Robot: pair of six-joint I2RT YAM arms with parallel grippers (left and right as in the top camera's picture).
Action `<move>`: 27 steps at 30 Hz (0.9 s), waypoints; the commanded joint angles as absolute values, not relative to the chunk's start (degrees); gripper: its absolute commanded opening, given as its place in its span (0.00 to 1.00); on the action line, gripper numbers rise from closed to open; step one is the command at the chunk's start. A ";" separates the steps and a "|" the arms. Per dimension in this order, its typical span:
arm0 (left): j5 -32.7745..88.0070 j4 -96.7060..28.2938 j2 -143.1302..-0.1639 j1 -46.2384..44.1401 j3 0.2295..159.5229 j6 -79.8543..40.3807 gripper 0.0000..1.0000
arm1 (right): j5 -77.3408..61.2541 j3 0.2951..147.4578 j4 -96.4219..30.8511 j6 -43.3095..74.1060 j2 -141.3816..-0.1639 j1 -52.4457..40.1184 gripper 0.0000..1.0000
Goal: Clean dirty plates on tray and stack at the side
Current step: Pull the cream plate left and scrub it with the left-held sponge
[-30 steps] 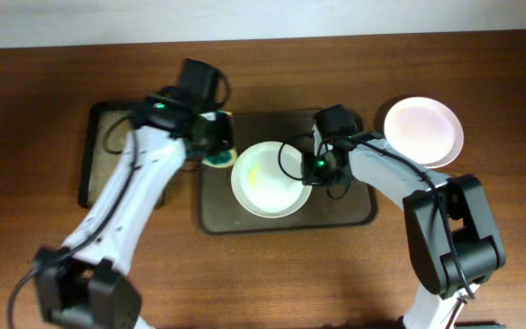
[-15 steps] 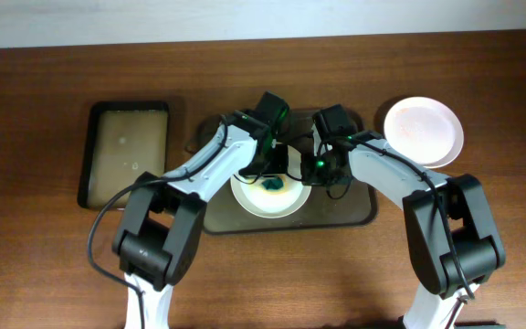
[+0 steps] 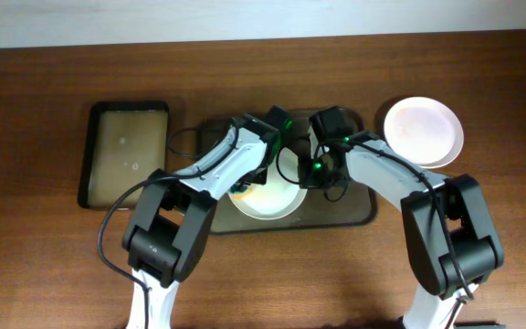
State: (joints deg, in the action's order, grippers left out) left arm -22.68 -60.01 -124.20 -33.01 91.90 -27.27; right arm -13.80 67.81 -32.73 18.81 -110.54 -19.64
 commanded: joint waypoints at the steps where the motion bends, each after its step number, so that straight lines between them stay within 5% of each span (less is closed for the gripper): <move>1: -36.73 -66.13 -124.31 -31.33 96.14 -35.48 0.00 | -8.34 67.02 -34.30 17.85 -112.03 -19.11 0.04; 12: 4.64 -55.94 -121.19 -31.35 100.12 -32.71 0.00 | -8.36 67.00 -34.70 17.85 -112.03 -19.11 0.04; 19: 5.98 -55.72 -124.42 -31.70 97.93 -32.69 0.00 | -8.34 67.00 -34.70 17.87 -112.03 -19.11 0.04; 27: -18.57 -59.61 -125.67 -31.22 92.77 -32.73 0.00 | -8.36 67.02 -34.94 17.87 -112.03 -19.11 0.04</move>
